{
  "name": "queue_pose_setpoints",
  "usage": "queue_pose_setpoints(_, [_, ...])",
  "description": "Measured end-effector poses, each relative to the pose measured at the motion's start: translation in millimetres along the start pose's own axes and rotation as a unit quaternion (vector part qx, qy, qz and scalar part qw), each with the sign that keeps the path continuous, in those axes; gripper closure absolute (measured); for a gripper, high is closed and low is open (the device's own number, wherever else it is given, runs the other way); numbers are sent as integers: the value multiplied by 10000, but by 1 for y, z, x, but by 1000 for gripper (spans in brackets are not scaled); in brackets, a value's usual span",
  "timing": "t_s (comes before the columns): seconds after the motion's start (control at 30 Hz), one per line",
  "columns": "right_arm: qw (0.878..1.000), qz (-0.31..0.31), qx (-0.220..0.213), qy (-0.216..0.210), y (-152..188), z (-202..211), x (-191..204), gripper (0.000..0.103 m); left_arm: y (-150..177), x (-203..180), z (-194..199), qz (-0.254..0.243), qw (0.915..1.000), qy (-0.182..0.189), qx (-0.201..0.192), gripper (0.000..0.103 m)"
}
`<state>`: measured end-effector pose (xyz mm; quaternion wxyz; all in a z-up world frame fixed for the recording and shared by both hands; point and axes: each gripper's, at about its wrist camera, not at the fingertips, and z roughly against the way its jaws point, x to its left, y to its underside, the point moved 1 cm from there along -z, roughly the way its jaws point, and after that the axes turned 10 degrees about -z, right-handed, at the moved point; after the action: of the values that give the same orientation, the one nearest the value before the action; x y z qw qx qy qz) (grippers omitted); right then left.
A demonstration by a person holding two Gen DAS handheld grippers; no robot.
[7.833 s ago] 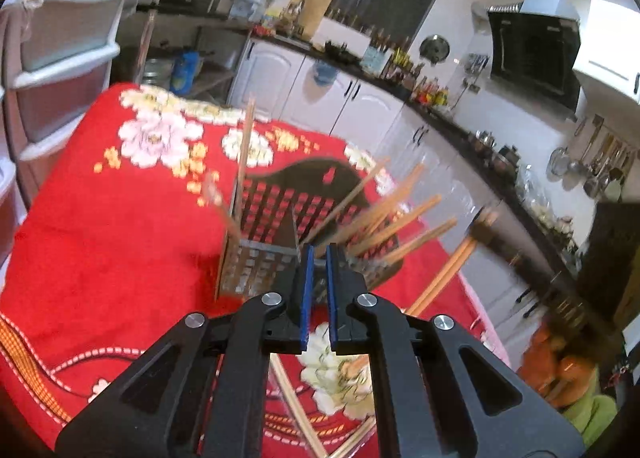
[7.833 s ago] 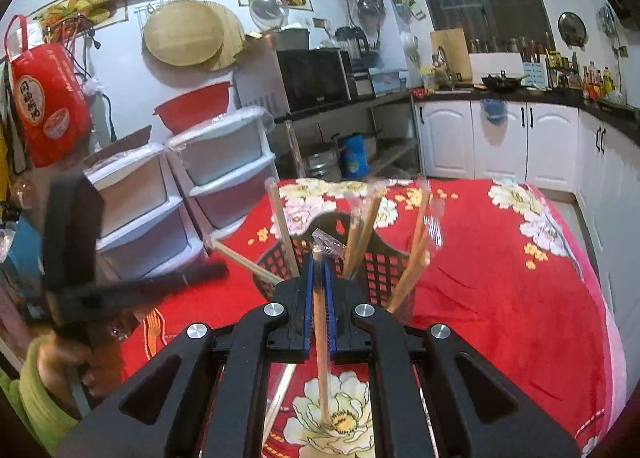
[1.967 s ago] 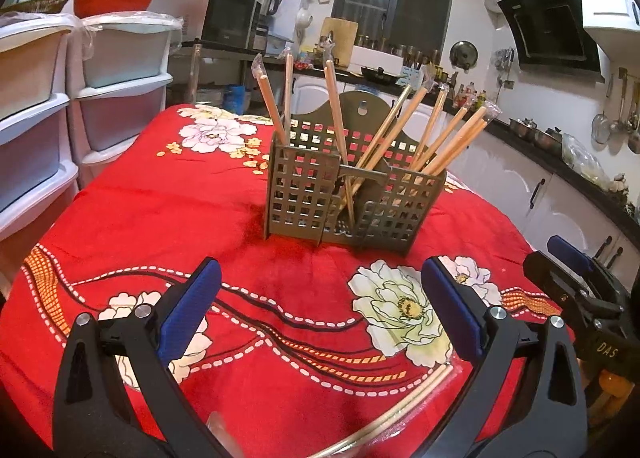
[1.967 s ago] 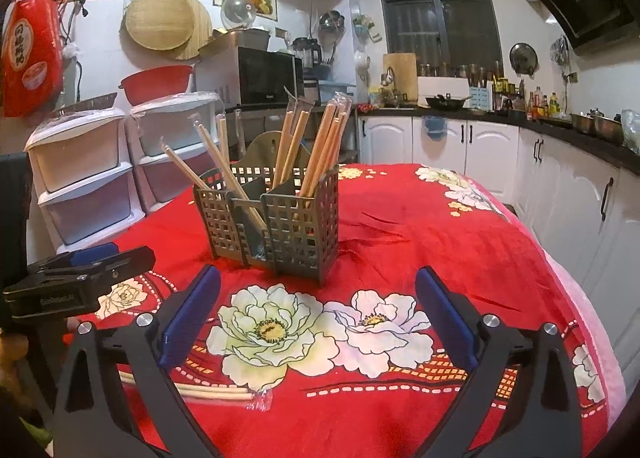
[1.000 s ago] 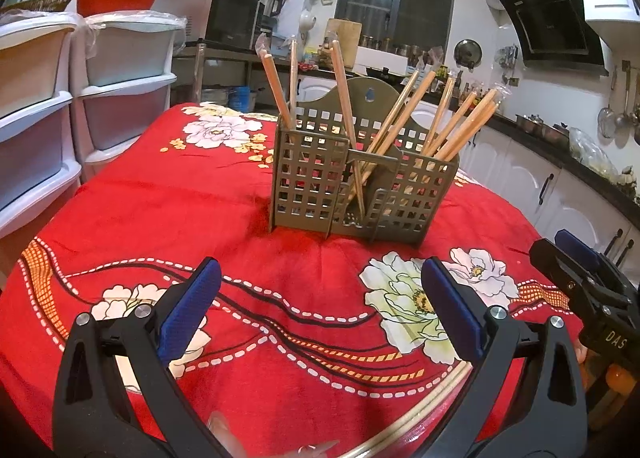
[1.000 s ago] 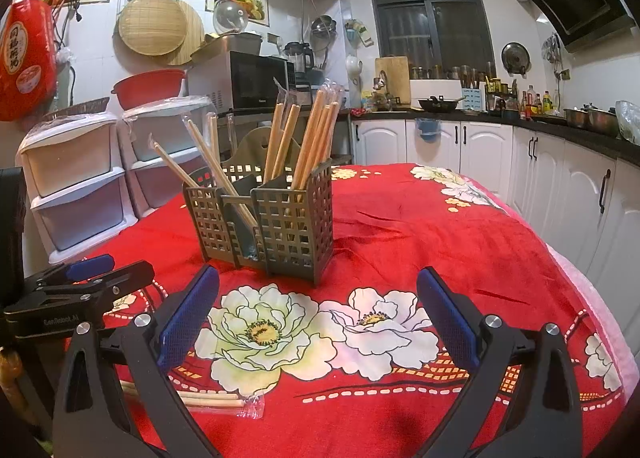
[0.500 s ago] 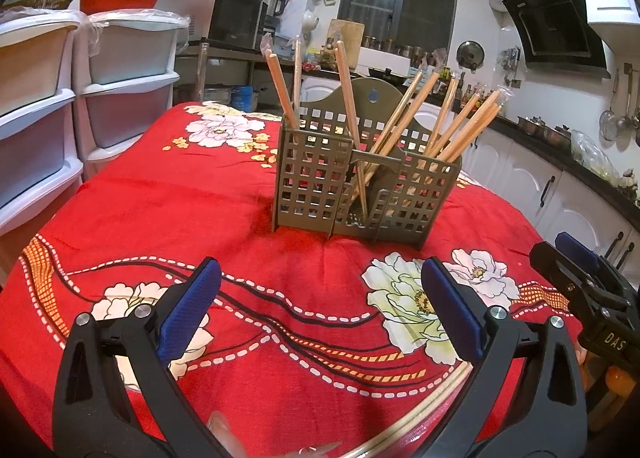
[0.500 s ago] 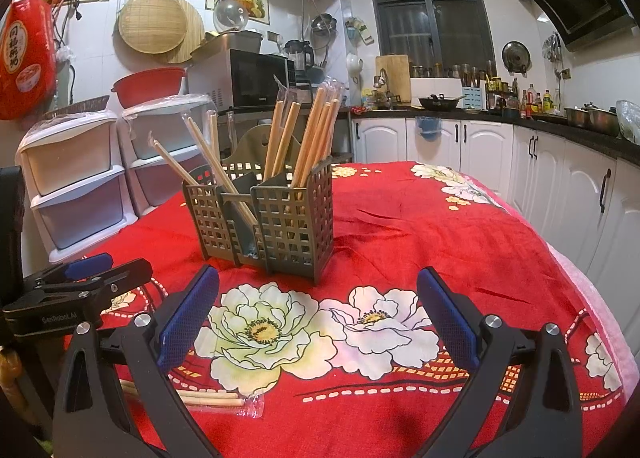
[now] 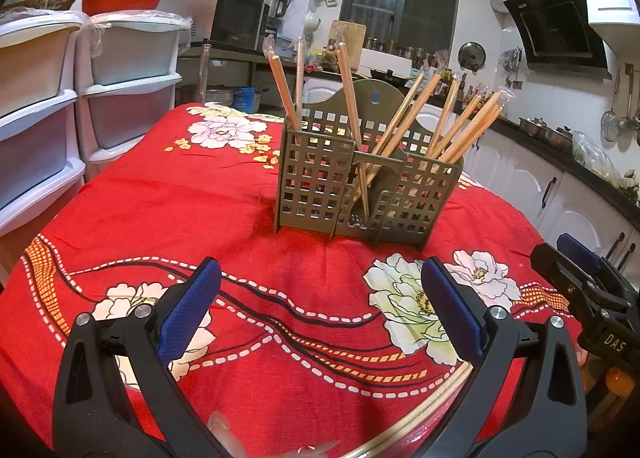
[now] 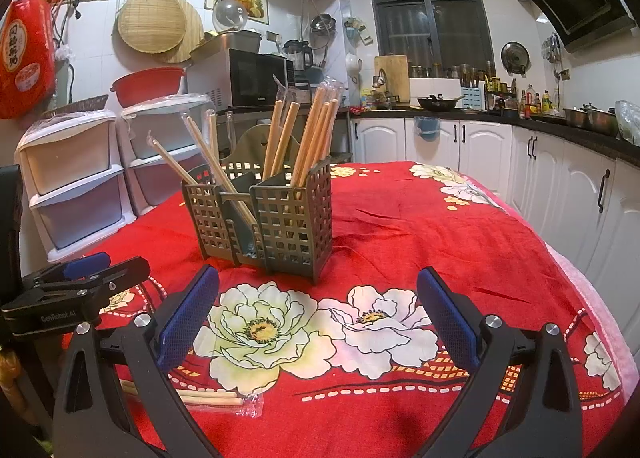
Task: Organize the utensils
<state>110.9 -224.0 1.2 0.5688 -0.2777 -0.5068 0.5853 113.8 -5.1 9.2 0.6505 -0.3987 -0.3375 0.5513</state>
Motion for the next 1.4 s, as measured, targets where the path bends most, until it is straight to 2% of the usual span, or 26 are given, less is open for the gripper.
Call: queue_pose_setpoints(1.4, [10000, -16, 28, 36, 3, -1, -2, 7, 3, -2, -2, 13, 10000, 19, 43, 11])
